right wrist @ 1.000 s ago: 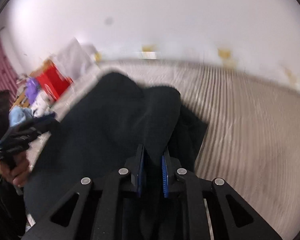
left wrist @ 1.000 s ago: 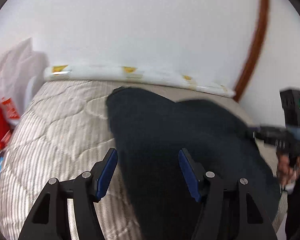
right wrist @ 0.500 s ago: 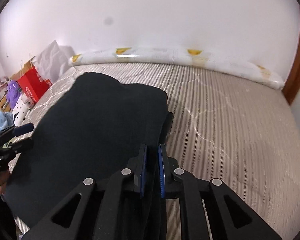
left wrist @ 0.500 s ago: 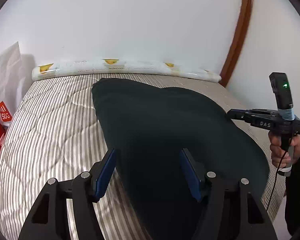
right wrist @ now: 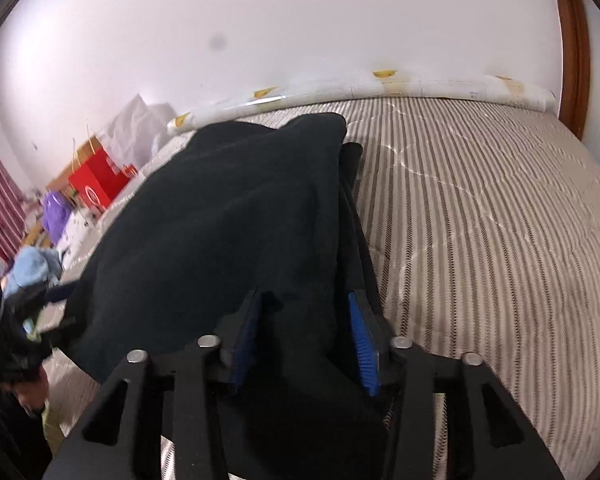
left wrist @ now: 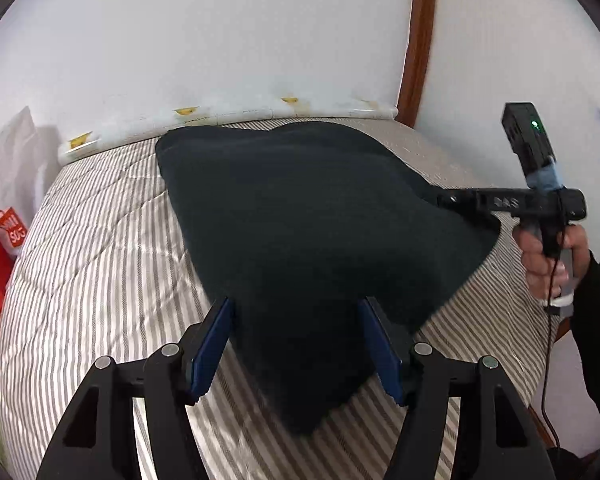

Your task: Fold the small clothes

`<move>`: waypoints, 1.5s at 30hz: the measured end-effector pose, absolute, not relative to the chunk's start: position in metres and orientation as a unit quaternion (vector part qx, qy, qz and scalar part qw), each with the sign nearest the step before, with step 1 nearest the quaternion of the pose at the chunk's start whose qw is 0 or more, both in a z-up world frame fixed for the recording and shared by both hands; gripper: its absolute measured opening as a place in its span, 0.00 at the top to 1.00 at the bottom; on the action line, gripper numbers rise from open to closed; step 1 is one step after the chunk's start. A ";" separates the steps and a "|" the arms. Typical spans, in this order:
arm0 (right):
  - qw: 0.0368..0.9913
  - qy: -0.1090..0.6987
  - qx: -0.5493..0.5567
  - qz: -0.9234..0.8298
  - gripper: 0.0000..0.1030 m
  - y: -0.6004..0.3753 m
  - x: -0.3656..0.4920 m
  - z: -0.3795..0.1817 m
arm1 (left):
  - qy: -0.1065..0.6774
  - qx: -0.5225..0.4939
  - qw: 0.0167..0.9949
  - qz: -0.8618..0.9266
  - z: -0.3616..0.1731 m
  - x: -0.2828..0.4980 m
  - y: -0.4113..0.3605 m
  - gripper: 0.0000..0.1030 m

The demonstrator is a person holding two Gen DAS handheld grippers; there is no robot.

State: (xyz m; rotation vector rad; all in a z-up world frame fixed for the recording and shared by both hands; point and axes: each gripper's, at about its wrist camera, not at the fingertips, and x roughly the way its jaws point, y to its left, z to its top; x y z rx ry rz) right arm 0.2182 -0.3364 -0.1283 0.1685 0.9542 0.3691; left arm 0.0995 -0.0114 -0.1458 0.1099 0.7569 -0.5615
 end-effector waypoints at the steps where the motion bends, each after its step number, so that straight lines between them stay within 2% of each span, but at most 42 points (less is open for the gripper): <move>1: 0.870 0.452 0.082 0.181 0.87 -0.335 0.216 -0.126 | 0.366 0.048 0.889 -0.273 -0.145 0.096 -0.009 0.39; 3: 0.881 0.435 0.064 0.174 0.93 -0.332 0.212 -0.118 | 0.370 0.048 0.888 -0.270 -0.144 0.088 -0.004 0.39; 8: 0.902 0.380 0.093 0.185 0.94 -0.355 0.203 -0.088 | 0.358 0.029 0.896 -0.261 -0.134 0.080 0.006 0.39; 13: 0.888 0.438 0.023 0.140 0.94 -0.338 0.213 -0.129 | 0.376 0.014 0.897 -0.234 -0.134 0.093 0.005 0.36; 16: 0.894 0.430 0.018 0.122 0.93 -0.336 0.207 -0.122 | 0.403 0.036 0.886 -0.226 -0.148 0.100 -0.006 0.36; 18: 0.895 0.431 0.022 0.109 0.92 -0.338 0.204 -0.110 | 0.394 0.036 0.890 -0.227 -0.146 0.099 -0.007 0.36; 22: 0.907 0.410 0.006 0.096 0.86 -0.333 0.192 -0.090 | 0.371 -0.013 0.899 -0.234 -0.129 0.111 -0.001 0.36; 26: 0.904 0.415 -0.002 0.102 0.81 -0.326 0.182 -0.099 | 0.410 -0.006 0.885 -0.218 -0.143 0.130 -0.015 0.33; 29: 0.901 0.423 -0.029 0.088 0.80 -0.322 0.179 -0.118 | 0.423 0.026 0.879 -0.218 -0.154 0.122 -0.023 0.29; 35: 0.902 0.423 -0.019 0.083 0.78 -0.327 0.176 -0.114 | 0.450 -0.027 0.863 -0.227 -0.161 0.116 -0.005 0.29; 37: 0.903 0.422 -0.016 0.082 0.75 -0.328 0.173 -0.111 | 0.446 -0.031 0.866 -0.223 -0.157 0.111 -0.003 0.30; 42: 0.901 0.428 -0.015 0.067 0.61 -0.329 0.165 -0.105 | 0.435 -0.027 0.876 -0.205 -0.143 0.101 -0.005 0.32; 45: 0.895 0.443 -0.003 0.059 0.58 -0.334 0.162 -0.102 | 0.427 -0.035 0.881 -0.202 -0.127 0.094 -0.003 0.32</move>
